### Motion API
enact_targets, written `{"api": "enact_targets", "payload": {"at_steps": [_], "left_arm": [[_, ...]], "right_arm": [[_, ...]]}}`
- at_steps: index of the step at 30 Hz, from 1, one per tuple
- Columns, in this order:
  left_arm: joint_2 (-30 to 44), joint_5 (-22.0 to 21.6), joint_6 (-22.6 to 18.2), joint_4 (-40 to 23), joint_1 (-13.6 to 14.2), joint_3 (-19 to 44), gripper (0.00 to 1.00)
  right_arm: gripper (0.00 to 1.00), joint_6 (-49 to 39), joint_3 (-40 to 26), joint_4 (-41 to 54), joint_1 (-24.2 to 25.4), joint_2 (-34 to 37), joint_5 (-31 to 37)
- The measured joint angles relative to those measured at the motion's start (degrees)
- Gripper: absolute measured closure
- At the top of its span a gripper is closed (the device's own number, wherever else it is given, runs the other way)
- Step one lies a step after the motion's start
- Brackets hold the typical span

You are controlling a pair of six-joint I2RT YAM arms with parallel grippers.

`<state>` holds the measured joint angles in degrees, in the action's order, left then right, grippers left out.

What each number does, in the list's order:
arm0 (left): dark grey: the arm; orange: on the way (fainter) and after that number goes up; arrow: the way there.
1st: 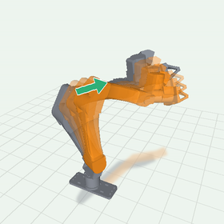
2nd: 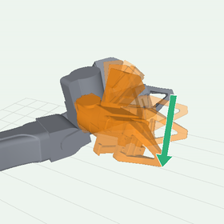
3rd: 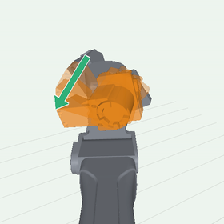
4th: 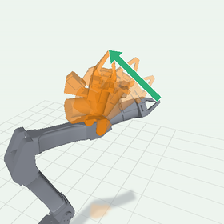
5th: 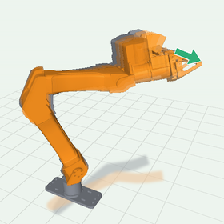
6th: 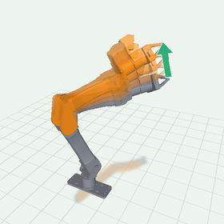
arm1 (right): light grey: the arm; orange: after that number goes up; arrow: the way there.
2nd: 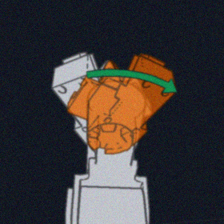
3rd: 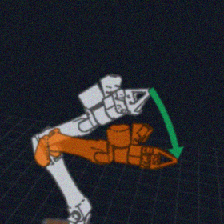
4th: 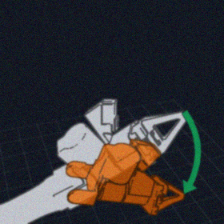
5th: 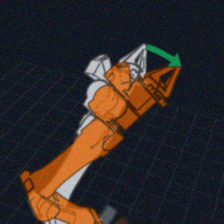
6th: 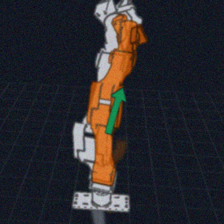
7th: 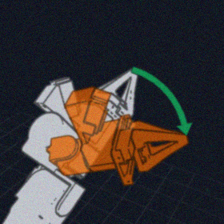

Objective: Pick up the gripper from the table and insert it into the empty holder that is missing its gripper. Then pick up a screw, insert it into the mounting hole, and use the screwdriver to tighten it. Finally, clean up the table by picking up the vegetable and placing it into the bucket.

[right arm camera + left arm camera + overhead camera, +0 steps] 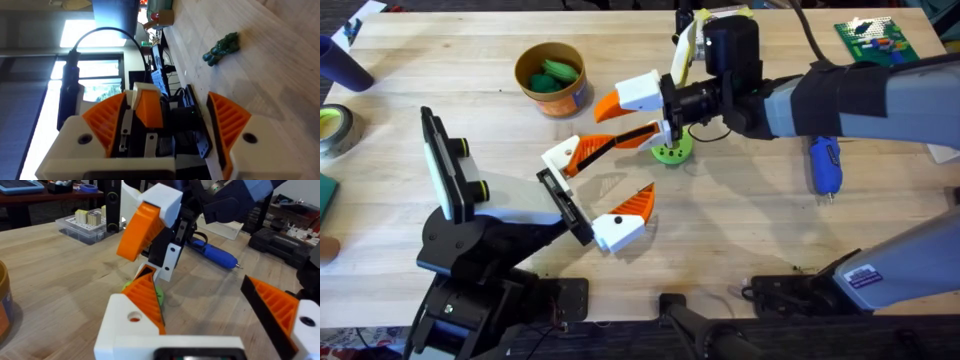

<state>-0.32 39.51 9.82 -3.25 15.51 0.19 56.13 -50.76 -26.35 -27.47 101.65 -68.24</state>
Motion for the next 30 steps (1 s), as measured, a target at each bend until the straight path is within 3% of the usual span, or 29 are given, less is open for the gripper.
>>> {"api": "enact_targets", "payload": {"at_steps": [20, 27, 30], "left_arm": [[0.31, -0.09, 0.07, 0.04, 0.00, 0.11, 0.006], [0.31, -0.09, 0.07, 0.04, 0.00, 0.11, 0.006], [0.31, -0.09, 0.05, 0.04, 0.00, 0.11, 0.006]], "right_arm": [[0.098, -4.09, 0.06, -1.79, 0.00, 0.02, -8.30], [0.396, -5.39, 0.06, -1.57, -0.85, 0.02, -8.77], [0.752, -5.58, 0.06, -1.50, -1.39, 0.02, -8.78]]}}
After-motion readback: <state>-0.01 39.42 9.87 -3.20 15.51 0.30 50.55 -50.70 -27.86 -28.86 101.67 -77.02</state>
